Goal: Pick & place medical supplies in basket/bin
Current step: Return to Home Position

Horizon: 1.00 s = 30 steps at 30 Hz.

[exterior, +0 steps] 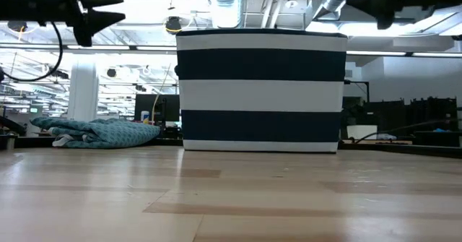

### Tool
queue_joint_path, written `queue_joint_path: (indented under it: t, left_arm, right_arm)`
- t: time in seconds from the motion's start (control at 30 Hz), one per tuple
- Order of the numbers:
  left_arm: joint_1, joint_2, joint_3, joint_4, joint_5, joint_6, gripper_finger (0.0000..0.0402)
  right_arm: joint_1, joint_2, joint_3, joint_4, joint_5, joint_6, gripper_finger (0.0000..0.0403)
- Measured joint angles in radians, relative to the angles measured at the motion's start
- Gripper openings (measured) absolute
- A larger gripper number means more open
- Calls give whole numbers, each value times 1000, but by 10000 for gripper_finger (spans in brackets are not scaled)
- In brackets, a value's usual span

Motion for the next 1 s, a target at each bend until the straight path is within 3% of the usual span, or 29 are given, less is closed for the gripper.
queue_joint_path:
  t: [0.17, 0.4, 0.7, 1.0]
  left_arm:
    - [0, -68, -58, -6, -1, -39, 199]
    - [0, -65, -108, -2, -17, -82, 199]
    - [0, -64, -160, 0, 37, -151, 199]
    - [-56, -60, -191, 2, 57, -200, 199]
  right_arm:
    - [50, -102, -116, 58, 0, 0, 168]
    - [100, -212, -262, 93, 11, 26, 168]
    - [161, -309, -445, 108, 194, 125, 170]
    - [230, -324, -453, -14, 277, 136, 171]
